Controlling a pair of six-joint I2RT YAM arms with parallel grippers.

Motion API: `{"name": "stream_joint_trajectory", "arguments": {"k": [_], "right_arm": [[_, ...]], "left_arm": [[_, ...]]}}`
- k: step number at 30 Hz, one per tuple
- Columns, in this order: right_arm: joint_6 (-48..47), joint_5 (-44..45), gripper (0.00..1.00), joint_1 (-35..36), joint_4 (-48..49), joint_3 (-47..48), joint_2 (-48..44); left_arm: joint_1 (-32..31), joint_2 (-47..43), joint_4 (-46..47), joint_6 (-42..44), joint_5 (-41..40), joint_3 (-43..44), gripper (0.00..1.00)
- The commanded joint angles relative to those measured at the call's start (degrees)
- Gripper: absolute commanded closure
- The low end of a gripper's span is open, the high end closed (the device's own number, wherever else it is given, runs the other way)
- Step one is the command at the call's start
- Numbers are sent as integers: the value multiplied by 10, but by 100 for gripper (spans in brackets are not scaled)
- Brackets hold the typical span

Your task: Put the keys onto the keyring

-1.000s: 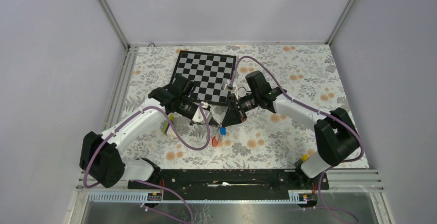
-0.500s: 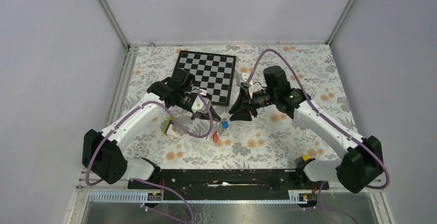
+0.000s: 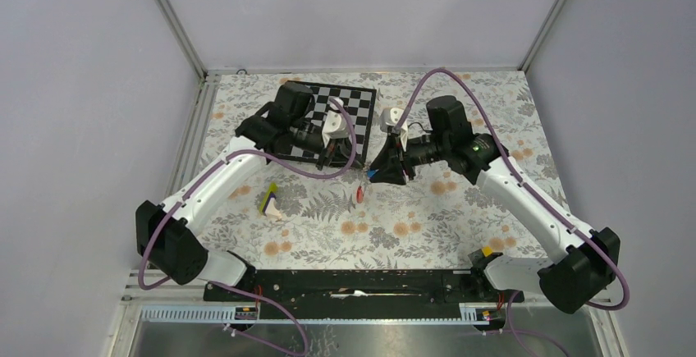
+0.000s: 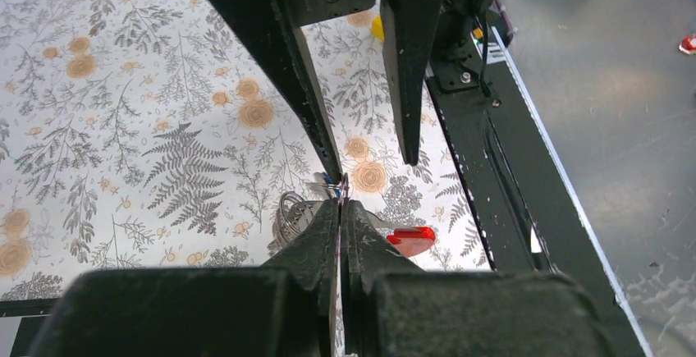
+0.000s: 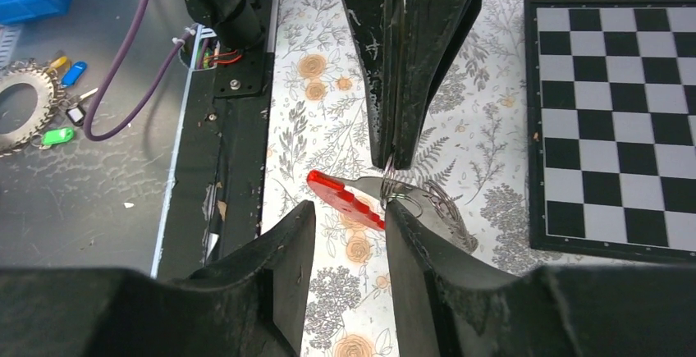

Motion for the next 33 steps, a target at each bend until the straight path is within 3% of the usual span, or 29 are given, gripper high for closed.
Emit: {"name": "stream_joint_trajectory", "arguments": {"k": [1, 9, 18, 33], "right_arm": [[-24, 17, 56, -4, -28, 37, -4], [-19, 37, 62, -5, -13, 29, -13], [9, 34, 85, -5, 23, 5, -9], [13, 39, 82, -5, 33, -17, -14]], "left_arm": [[-3, -24, 106, -111, 0, -5, 100], [-4, -35, 194, -194, 8, -60, 100], [-4, -41, 261, -250, 13, -100, 100], [-4, -49, 278, -254, 0, -113, 100]]}}
